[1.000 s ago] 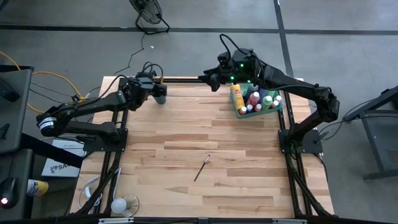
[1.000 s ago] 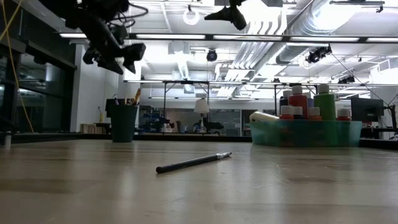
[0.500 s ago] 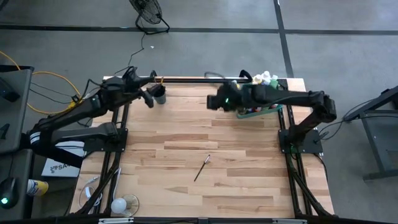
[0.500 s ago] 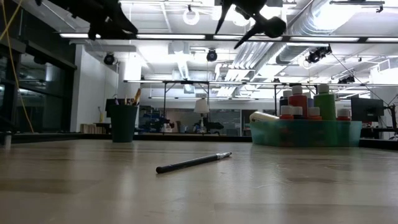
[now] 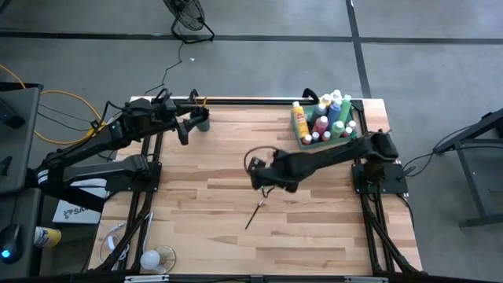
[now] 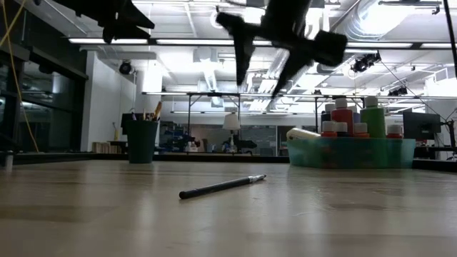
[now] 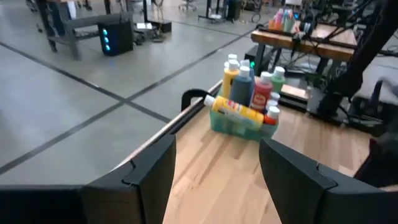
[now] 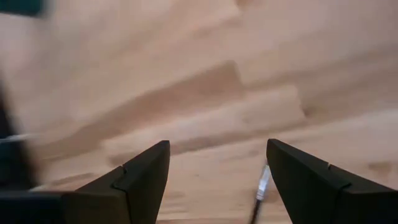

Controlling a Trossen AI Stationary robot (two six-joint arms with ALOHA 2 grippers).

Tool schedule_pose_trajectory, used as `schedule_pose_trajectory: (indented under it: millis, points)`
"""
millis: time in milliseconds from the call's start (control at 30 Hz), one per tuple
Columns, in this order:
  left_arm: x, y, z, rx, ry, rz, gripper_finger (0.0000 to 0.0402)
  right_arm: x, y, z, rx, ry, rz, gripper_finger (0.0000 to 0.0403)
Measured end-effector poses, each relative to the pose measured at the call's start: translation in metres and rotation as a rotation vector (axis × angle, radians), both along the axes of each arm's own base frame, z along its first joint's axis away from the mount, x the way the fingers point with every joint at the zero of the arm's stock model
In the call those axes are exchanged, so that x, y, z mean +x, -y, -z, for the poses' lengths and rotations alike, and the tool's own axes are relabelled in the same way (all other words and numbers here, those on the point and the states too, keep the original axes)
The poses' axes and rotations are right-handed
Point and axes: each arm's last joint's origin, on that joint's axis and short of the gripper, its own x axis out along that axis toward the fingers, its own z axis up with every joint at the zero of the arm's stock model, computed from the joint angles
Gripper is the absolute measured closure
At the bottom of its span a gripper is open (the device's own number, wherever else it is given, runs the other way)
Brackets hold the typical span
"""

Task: Pick & Place Paint Supplies
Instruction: Put the silver paintbrush into the blue cup

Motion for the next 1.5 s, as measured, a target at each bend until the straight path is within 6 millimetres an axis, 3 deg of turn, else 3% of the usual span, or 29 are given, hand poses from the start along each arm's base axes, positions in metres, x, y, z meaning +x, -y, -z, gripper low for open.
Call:
schedule_pose_trajectory:
  millis: [233,400,933,1067,1500]
  points:
    - [0.0,0.001,0.002,-0.015,-0.019,0.025,0.0176,0.016,-0.011,0.052,0.122,-0.129,0.029,0.0141]
    - [0.0,0.001,0.004,-0.025,-0.038,0.026,0.0176,0.024,-0.016,0.078,0.212,-0.177,0.045,0.0141]
    - [-0.001,0.001,0.009,-0.048,-0.081,0.025,0.0176,0.034,-0.029,0.11,0.293,-0.187,0.071,0.0144]
    - [-0.001,0.001,0.009,-0.048,-0.081,0.024,0.0176,0.035,-0.029,0.114,0.304,-0.202,0.066,0.0169]
    - [-0.001,0.001,0.009,-0.051,-0.086,0.025,0.0176,0.032,-0.028,0.116,0.287,-0.243,0.028,0.0311]
